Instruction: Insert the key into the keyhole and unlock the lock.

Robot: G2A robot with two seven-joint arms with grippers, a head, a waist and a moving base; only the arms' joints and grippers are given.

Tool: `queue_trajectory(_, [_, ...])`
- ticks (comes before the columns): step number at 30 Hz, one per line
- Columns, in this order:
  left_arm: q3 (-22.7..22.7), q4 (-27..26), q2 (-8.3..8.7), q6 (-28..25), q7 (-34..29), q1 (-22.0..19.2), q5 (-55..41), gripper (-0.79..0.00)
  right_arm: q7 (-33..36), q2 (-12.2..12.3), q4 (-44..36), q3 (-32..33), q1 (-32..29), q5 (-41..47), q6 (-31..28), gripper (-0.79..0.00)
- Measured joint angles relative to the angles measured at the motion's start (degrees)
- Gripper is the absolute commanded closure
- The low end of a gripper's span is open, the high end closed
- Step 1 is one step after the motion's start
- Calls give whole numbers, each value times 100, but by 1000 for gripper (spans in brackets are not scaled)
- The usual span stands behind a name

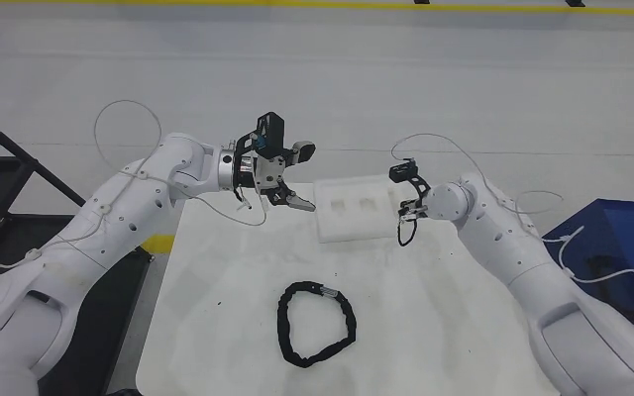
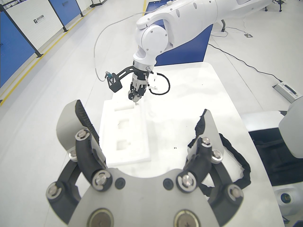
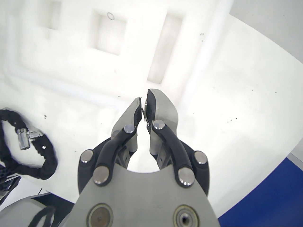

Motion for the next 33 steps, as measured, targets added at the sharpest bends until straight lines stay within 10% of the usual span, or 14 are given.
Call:
queue_trajectory(13, [0,0,0,0,0,0,0,-785,1103,769,-2458,1723,-1299,982,-550,0])
queue_trajectory(24, [0,0,0,0,0,0,0,-785,2314,1201,-3774,3347,-2601,3722,-1103,0])
queue_trajectory(33, [0,0,0,0,0,0,0,-785,1855,1372,-4137,4156,-3217,4289,-1043,0])
